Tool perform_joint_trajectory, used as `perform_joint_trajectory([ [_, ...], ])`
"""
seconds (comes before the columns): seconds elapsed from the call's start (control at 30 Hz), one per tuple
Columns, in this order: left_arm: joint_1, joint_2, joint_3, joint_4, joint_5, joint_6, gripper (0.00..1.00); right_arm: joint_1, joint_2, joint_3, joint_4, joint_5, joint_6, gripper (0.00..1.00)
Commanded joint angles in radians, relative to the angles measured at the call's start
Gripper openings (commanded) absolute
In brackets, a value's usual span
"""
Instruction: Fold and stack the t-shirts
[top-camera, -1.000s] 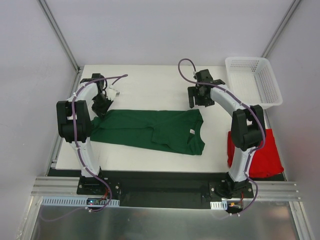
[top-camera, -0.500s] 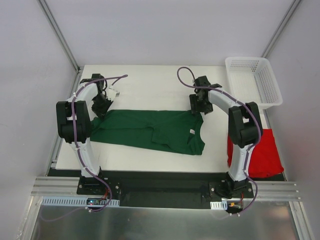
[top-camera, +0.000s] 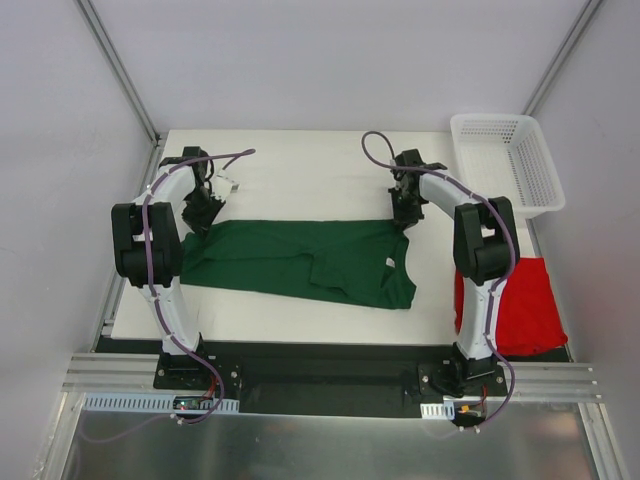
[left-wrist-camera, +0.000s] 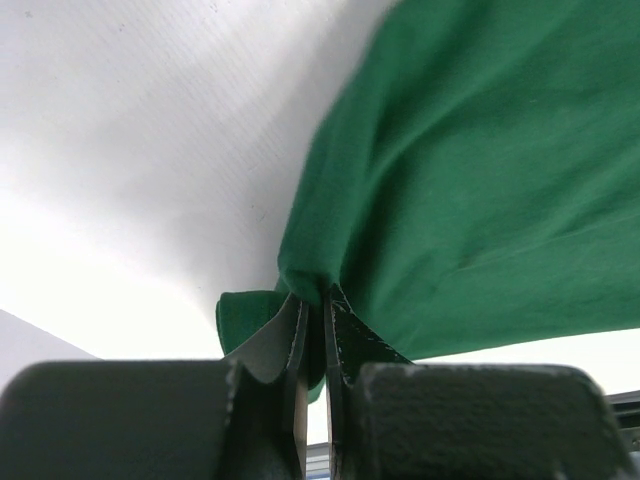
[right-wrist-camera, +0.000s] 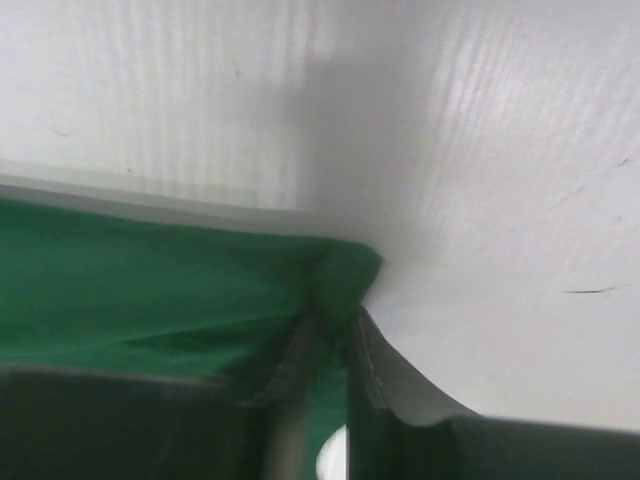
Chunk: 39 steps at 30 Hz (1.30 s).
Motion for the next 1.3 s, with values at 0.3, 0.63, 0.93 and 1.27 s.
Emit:
perform_joint_trajectory([
  [0.3, -0.013, -0.031, -0.021, -0.042, 0.024, -0.009, 0.0, -0.017, -0.011, 0.1, -0.161, 0.037, -0.054, 0.01],
  [0.63, -0.013, -0.02, -0.008, -0.042, 0.017, -0.024, 0.0, -0.031, 0.075, 0.376, -0.307, 0.091, -0.112, 0.01],
  [0.93, -0.012, 0.006, 0.057, -0.036, -0.012, -0.017, 0.0, -0.035, 0.118, 0.401, -0.316, 0.093, -0.126, 0.01],
  [1.27, -0.012, 0.066, 0.131, -0.039, -0.074, 0.042, 0.0, -0.035, 0.142, 0.398, -0.321, 0.097, -0.135, 0.01],
])
